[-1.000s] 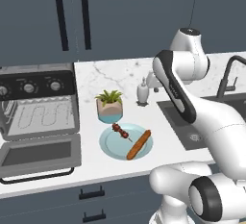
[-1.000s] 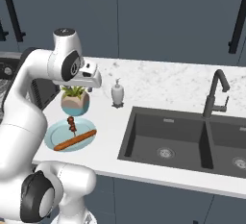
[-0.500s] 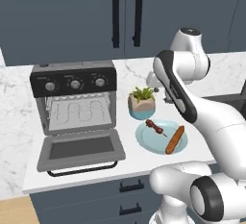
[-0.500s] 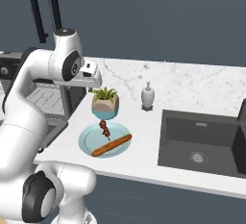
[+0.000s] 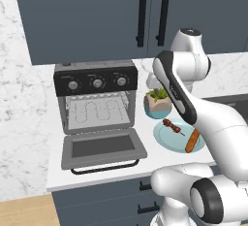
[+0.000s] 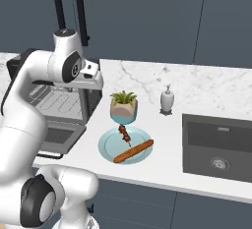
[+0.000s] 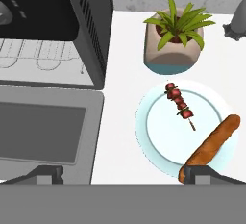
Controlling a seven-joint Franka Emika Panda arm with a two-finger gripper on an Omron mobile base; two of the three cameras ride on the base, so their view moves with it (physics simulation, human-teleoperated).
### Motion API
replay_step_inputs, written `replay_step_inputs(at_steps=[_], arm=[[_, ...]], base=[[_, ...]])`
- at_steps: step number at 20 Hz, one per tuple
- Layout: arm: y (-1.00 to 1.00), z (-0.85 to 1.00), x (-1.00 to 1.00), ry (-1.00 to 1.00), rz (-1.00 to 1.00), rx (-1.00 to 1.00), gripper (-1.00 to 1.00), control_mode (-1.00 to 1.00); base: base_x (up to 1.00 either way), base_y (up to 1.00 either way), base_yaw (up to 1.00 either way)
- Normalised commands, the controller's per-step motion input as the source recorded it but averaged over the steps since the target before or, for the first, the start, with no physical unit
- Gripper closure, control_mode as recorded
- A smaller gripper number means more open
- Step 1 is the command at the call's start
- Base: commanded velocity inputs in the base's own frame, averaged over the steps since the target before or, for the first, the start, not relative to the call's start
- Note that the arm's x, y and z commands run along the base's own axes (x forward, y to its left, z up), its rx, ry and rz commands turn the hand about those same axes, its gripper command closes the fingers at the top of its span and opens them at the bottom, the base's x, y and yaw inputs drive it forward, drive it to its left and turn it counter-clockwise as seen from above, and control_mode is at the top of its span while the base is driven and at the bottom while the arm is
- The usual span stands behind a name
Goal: Pick up the kebab skewer and baguette bread, and place them inside the toaster oven. Close the toaster oven door and start by setting the timer.
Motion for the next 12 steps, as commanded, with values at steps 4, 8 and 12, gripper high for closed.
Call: replay_step_inputs(at_steps=[4,8,12], arm=[[0.00,0.00,0.00,0.00,0.00,0.00,-1.00,1.00],[0.00,0.00,0.00,0.00,0.00,0.00,-1.00,1.00],[0.00,0.00,0.00,0.00,0.00,0.00,-1.00,1.00]], base=[[0.00,0.00,0.00],[0.00,0.00,0.00],[0.00,0.00,0.00]])
